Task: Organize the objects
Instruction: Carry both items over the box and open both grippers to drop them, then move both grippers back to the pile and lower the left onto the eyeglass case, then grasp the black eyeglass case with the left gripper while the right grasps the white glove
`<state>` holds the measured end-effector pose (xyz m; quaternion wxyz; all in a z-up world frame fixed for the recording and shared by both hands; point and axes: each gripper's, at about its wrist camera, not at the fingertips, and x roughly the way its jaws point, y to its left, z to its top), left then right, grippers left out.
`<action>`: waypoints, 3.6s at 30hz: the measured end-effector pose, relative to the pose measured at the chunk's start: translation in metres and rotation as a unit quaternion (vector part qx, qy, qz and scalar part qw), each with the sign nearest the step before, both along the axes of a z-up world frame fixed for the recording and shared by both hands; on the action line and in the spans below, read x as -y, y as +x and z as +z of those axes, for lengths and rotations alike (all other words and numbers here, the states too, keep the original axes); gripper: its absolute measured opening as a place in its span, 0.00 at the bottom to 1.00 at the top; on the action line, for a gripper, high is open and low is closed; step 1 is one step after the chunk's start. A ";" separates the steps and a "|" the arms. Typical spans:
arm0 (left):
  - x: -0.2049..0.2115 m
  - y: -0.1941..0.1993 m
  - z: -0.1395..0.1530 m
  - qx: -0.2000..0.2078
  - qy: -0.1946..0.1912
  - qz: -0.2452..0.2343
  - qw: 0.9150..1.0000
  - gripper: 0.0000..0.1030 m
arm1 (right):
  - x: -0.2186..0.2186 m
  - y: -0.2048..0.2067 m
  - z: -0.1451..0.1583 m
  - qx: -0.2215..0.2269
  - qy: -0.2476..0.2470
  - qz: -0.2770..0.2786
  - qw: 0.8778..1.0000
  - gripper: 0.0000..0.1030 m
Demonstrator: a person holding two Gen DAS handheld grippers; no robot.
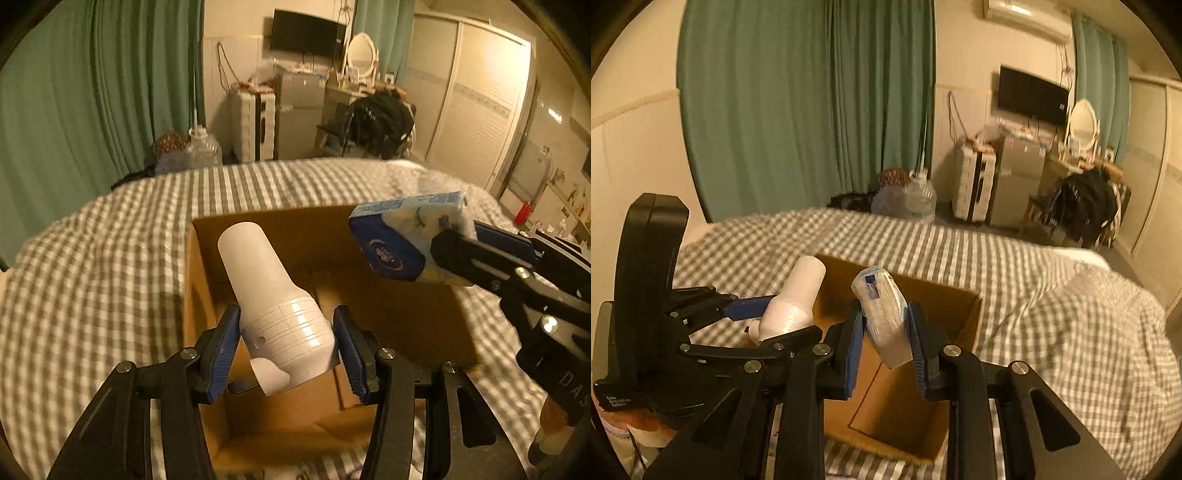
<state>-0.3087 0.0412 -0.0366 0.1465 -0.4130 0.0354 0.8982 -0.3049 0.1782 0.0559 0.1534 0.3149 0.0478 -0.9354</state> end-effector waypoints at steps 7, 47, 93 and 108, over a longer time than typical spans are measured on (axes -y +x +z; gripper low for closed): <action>-0.008 -0.009 -0.038 0.010 -0.030 -0.019 0.999 0.51 | -0.006 -0.037 -0.058 0.049 0.022 0.001 0.999 0.23; 0.029 0.247 0.112 -0.151 -0.026 0.106 0.983 1.00 | -0.030 0.245 0.131 -0.155 0.019 -0.008 0.988 0.93; -0.004 0.247 -0.084 0.042 -0.029 0.088 0.995 0.76 | -0.012 0.164 -0.106 0.117 0.009 0.015 0.993 0.75; 0.019 0.263 -0.044 0.020 -0.014 0.108 0.994 0.75 | -0.001 0.195 -0.082 0.100 -0.002 0.041 0.994 0.30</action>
